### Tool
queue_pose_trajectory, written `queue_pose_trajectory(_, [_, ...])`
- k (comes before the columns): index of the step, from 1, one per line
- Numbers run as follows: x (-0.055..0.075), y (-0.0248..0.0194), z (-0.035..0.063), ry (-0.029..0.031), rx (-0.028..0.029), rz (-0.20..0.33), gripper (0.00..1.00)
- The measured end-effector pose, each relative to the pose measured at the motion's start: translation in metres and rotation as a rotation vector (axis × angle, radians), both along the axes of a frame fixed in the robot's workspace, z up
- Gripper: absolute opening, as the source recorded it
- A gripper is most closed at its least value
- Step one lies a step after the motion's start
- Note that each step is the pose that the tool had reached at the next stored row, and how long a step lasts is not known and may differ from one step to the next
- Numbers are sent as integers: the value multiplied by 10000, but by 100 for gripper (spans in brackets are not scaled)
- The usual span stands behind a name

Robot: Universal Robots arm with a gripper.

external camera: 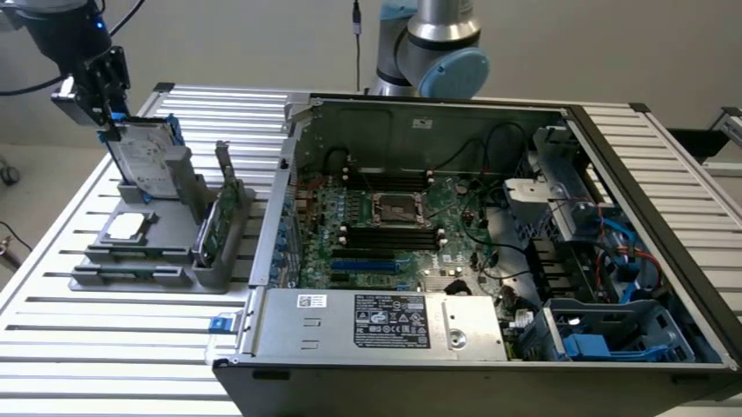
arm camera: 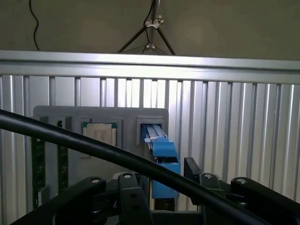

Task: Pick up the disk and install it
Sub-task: 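Pick up the disk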

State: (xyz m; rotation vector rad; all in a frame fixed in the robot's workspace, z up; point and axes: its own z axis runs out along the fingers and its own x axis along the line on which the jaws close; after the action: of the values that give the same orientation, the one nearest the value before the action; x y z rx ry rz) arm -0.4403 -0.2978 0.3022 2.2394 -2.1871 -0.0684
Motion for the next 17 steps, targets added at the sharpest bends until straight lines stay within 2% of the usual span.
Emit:
queue_pose_trajectory(4, [-17, 12, -74, 0, -14, 37, 49])
queue_pose_trajectory(9, [-35, 74, -146, 0, -78, 38, 49])
queue_pose_trajectory(12, [-42, 77, -157, 1, -115, 39, 49])
queue_pose_trajectory(14, [-47, 77, -164, -1, -159, 36, 49])
queue_pose_trajectory(17, [-51, 77, -171, 2, -284, 30, 49])
